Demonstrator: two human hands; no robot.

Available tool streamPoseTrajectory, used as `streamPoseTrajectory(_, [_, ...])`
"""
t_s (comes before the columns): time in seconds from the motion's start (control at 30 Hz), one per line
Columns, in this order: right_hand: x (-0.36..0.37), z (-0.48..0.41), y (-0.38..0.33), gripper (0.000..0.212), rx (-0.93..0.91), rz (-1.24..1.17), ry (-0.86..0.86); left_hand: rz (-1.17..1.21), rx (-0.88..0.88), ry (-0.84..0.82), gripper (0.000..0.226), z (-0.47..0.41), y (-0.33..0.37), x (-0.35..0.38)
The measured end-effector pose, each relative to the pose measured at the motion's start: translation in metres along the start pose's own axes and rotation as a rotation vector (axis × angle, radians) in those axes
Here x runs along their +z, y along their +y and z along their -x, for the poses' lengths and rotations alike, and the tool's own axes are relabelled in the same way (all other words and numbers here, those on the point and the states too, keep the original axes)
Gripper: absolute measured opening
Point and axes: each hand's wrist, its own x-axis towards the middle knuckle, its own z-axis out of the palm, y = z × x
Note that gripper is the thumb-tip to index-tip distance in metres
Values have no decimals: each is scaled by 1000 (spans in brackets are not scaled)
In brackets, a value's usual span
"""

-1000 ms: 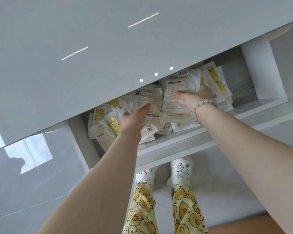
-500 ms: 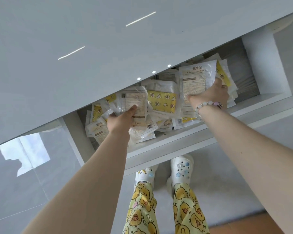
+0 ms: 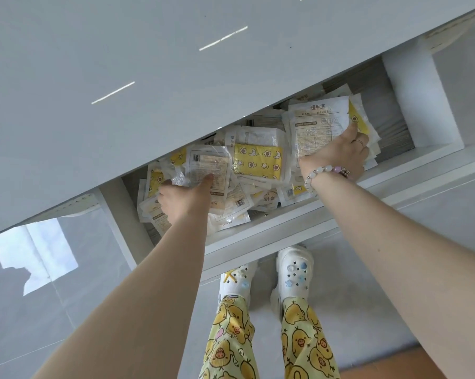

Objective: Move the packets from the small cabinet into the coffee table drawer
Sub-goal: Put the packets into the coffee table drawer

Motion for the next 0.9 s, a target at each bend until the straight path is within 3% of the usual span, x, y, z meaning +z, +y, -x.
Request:
streamPoseTrajectory(0.17, [-2,16,-3,96,-35,38,-42,-105,195,37,62,12,5,-5])
streamPoseTrajectory(0.27, [-13,32,-9,86,-118,105,-48,-211,357,-38,42,29,4,-13])
streamPoseTrajectory(0.47, [-61,83,-3,65,-320,310,-81,-805,653,-340,49,69,21,-51])
streamPoseTrajectory(0.67, [-156,124,-40,44,-628,281,0,-928,994,-193,39,121,78,-135])
streamPoseTrajectory(0.9, [-258,198,-111,45,-893,472,87,-983,1101,-37,51,160,122,-259])
